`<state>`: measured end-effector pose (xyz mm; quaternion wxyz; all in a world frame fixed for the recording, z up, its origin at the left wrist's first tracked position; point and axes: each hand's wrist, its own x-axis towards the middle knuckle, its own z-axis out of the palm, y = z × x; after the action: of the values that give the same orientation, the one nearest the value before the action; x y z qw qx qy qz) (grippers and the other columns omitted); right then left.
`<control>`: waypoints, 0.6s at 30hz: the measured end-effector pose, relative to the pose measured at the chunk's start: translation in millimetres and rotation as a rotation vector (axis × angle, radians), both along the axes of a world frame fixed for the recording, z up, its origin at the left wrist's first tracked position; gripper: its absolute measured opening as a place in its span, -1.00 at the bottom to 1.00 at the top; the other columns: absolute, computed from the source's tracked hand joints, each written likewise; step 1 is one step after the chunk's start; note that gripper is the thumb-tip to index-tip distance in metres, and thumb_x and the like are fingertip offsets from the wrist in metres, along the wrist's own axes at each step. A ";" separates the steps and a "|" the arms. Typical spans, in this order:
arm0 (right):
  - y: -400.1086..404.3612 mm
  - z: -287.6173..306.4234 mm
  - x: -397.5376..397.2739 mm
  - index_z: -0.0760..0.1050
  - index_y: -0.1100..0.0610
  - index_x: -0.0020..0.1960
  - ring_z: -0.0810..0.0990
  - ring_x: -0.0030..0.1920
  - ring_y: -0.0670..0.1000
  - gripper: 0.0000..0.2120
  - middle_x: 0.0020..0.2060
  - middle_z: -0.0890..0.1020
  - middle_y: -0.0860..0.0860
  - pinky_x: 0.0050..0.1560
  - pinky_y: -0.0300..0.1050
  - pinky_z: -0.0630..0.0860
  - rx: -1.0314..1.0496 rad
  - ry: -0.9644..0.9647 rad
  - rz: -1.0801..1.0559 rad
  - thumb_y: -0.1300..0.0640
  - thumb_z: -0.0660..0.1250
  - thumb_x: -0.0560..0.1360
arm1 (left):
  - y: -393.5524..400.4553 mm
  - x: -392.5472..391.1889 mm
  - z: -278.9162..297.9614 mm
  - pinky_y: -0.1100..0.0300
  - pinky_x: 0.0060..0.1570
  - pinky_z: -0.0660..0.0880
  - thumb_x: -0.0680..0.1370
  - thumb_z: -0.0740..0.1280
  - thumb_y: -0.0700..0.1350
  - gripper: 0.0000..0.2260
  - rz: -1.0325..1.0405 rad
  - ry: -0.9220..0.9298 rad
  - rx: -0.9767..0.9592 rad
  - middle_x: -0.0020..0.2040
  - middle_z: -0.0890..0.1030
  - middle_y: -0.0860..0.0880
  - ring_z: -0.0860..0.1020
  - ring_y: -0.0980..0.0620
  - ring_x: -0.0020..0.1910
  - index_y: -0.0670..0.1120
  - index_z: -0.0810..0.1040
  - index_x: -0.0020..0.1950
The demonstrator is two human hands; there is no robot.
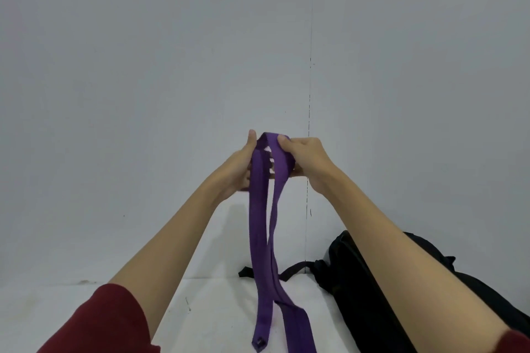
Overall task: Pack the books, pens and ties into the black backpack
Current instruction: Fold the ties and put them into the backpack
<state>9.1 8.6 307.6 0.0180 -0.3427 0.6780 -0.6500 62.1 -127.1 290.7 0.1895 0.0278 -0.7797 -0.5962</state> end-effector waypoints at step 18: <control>9.5 41.4 -7.2 0.54 0.30 0.06 0.62 -0.27 -0.03 -0.81 -0.19 0.70 0.07 -0.11 -0.11 0.55 0.128 0.096 0.014 0.23 0.21 0.58 | -6.6 2.9 -6.5 0.10 0.29 0.16 0.23 0.35 0.38 -0.07 -0.066 0.022 -0.154 0.48 0.28 0.07 0.28 0.10 0.41 0.19 0.05 0.51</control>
<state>2.0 18.1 349.0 0.0118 -0.3764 0.7159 -0.5879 65.1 -133.7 284.2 0.1799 -0.0190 -0.8215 -0.5407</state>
